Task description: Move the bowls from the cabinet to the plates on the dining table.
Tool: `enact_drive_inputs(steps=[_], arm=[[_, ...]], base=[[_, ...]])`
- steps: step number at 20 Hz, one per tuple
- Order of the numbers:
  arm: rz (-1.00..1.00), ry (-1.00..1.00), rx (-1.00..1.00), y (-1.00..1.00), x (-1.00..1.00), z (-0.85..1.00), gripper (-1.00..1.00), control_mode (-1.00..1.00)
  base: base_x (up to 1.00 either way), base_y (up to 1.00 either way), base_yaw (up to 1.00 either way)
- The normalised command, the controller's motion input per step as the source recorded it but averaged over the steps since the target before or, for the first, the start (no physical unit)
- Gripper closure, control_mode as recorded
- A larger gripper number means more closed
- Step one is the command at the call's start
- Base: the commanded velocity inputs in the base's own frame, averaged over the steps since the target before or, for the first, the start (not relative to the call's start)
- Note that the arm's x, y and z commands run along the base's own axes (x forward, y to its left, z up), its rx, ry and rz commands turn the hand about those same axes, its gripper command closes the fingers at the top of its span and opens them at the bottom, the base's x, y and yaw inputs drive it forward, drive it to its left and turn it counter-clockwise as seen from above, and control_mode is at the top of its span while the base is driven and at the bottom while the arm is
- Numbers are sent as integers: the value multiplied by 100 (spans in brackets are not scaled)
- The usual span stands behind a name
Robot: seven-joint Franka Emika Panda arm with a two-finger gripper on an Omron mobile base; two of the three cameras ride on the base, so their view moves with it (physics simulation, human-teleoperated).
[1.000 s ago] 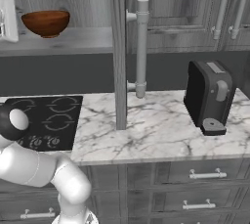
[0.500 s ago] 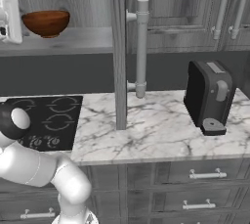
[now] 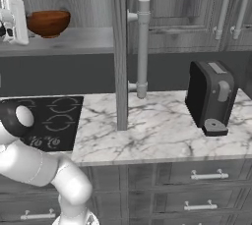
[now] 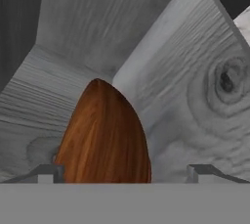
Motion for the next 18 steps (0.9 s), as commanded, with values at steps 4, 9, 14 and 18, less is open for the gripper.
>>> enact_drive_inputs(steps=[4,9,14,18], arm=[[-1,0,0,3,21,-16,-100,-100],[-1,0,0,13,25,-20,-100,-100],[0,0,1,18,38,-18,-100,-100],[0,0,2,18,44,-17,-100,-100]], base=[[0,0,0],[0,0,0],[0,0,0],[0,0,0]])
